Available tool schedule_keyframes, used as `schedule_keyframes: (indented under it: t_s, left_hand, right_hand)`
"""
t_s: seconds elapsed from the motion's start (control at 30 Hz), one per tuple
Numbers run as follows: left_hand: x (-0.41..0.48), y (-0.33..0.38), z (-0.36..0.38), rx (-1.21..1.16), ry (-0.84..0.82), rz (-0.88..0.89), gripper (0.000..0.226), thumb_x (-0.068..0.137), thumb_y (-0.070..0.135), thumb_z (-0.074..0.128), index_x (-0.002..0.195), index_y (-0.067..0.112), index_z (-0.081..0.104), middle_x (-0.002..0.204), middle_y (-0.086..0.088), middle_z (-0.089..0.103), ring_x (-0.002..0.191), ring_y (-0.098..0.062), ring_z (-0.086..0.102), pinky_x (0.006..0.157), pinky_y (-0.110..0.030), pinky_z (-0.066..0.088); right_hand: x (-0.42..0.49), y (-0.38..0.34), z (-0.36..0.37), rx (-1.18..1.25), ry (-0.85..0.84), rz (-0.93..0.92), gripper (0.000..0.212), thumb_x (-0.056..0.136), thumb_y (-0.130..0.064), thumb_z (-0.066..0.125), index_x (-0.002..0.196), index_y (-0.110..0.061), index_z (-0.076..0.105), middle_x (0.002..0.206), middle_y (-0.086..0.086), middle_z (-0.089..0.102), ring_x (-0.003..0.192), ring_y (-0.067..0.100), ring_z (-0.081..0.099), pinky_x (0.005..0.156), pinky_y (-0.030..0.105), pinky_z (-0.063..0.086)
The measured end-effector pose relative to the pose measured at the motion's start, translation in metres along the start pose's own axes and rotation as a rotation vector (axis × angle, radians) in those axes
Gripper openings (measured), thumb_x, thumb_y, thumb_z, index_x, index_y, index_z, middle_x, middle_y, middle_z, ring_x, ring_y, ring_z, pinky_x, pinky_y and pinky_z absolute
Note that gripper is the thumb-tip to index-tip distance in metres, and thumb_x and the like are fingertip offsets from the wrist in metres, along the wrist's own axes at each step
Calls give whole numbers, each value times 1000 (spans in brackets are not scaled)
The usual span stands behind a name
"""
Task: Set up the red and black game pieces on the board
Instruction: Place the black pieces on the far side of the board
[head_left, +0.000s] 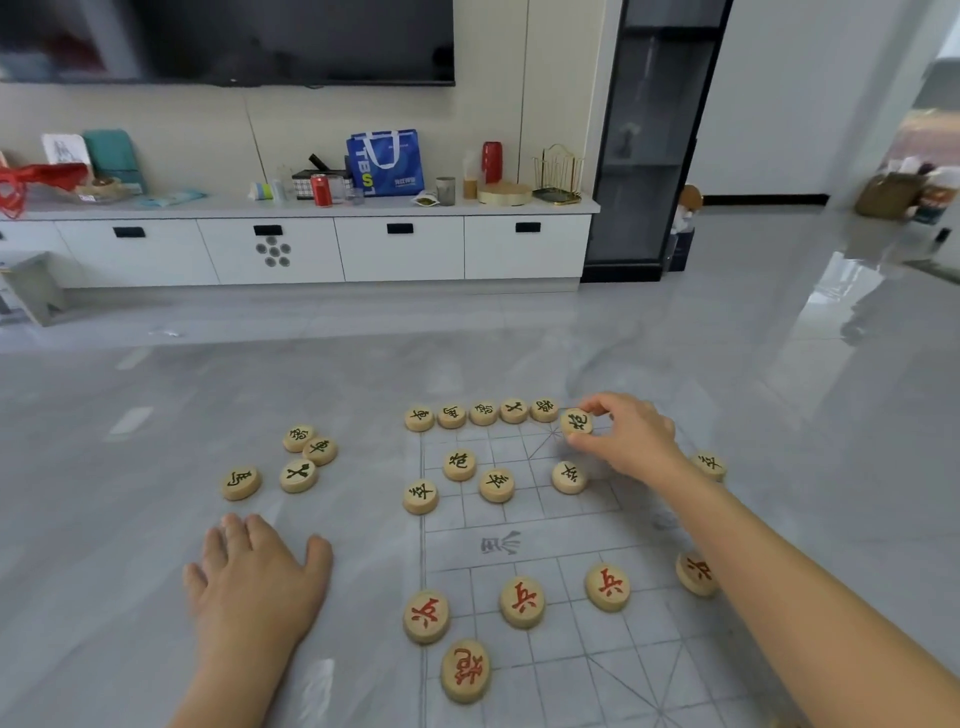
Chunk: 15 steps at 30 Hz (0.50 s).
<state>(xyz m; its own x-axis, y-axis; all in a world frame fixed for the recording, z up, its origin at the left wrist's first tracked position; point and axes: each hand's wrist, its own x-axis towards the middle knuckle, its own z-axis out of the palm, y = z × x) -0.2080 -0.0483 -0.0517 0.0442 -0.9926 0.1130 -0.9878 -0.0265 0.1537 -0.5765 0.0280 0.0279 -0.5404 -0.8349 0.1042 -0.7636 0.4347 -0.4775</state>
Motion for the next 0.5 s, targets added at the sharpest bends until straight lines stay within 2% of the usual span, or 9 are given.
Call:
schedule_keyframes:
  t_s: [0.27, 0.5]
  left_hand:
    - [5, -3, 5, 14, 10, 0, 77, 80, 63, 27, 127, 5, 47, 136, -13, 45, 133, -31, 31, 104, -48, 30]
    - [7, -2, 5, 27, 2, -16, 78, 80, 63, 28, 129, 5, 46, 136, -13, 44, 133, -31, 32, 104, -47, 31]
  right_hand:
    - [15, 57, -21, 3, 81, 258, 37, 77, -53, 66, 108, -35, 59, 121, -6, 58, 114, 22, 50, 93, 39, 35]
    - [15, 73, -25, -133, 78, 321, 38, 78, -53, 64, 111, -33, 60, 121, -2, 59, 115, 25, 48, 89, 37, 33]
